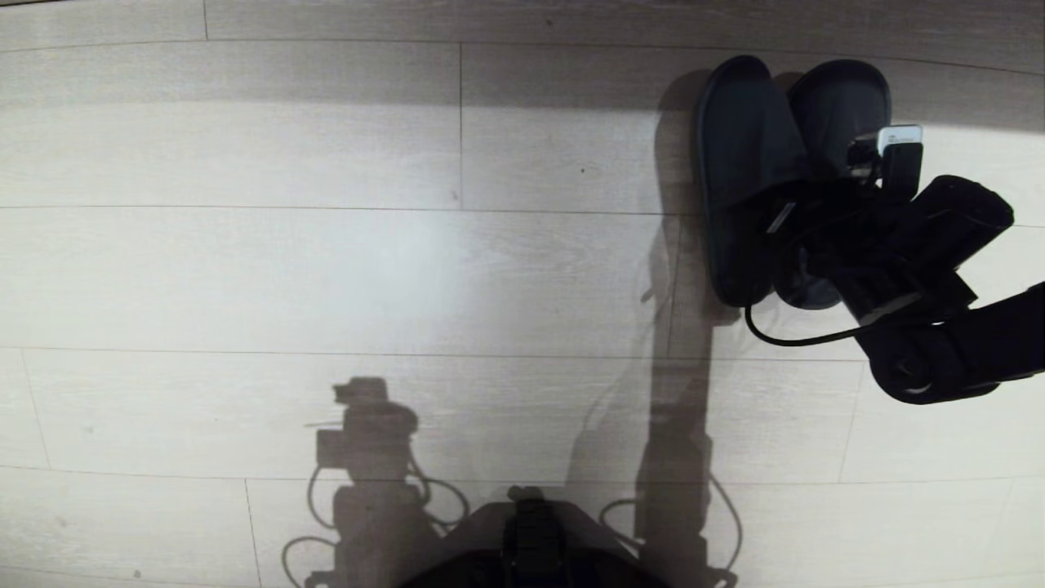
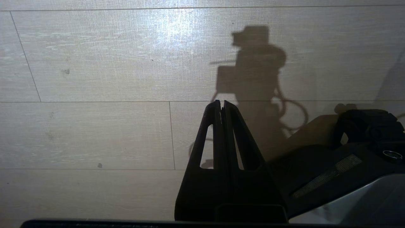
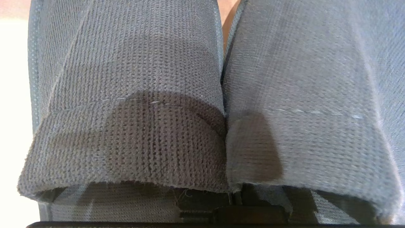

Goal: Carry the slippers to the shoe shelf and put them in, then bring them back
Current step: Pick up the slippers on the floor, then place the slippers into the shoe cabinet

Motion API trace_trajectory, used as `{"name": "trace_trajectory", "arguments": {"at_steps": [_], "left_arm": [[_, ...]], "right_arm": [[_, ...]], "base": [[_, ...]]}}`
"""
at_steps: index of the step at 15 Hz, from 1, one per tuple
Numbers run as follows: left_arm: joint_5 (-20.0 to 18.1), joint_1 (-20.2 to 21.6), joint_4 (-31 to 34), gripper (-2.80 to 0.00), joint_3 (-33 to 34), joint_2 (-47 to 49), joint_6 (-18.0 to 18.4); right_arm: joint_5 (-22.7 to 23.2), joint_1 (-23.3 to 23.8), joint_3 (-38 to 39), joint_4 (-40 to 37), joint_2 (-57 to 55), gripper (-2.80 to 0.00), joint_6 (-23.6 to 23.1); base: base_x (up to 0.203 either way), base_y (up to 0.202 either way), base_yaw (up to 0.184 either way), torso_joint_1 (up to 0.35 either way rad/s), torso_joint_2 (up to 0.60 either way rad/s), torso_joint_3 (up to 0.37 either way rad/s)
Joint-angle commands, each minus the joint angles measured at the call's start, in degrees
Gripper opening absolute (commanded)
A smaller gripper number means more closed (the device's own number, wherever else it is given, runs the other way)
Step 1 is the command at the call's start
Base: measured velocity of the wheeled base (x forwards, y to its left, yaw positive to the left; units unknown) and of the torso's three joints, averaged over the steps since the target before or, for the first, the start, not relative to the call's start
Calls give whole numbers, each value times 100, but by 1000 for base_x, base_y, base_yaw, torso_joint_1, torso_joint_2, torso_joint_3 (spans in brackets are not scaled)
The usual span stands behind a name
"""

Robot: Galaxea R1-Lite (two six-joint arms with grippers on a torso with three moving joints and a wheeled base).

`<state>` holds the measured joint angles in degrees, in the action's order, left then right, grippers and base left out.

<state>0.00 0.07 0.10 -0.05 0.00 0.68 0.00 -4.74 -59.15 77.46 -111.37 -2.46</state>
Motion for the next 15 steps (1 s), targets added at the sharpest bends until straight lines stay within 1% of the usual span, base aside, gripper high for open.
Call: {"name": "trace_trajectory", "arguments": {"at_steps": [1, 5, 8, 12, 15], "left_arm": [[0, 1, -1, -280, 5, 0, 2], [0, 1, -10, -280, 2, 0, -36], [0, 1, -10, -280, 5, 0, -51], [0, 1, -10, -280, -2, 0, -51], [0, 1, -10, -280, 4, 0, -51]], "right_arm": [[17, -16, 334, -141, 823, -280, 91], [61, -36, 1189, -1006, 2246, -280, 222], [45, -46, 1967, -1421, 3289, -280, 220], [-141, 6, 2875, -2100, 4988, -280, 35], [-194, 209, 3603, -2699, 6337, -280, -3]], "base": [[0, 0, 0, 0, 0, 0], [0, 0, 0, 0, 0, 0], [0, 0, 0, 0, 0, 0], [0, 0, 0, 0, 0, 0], [0, 0, 0, 0, 0, 0]]}}
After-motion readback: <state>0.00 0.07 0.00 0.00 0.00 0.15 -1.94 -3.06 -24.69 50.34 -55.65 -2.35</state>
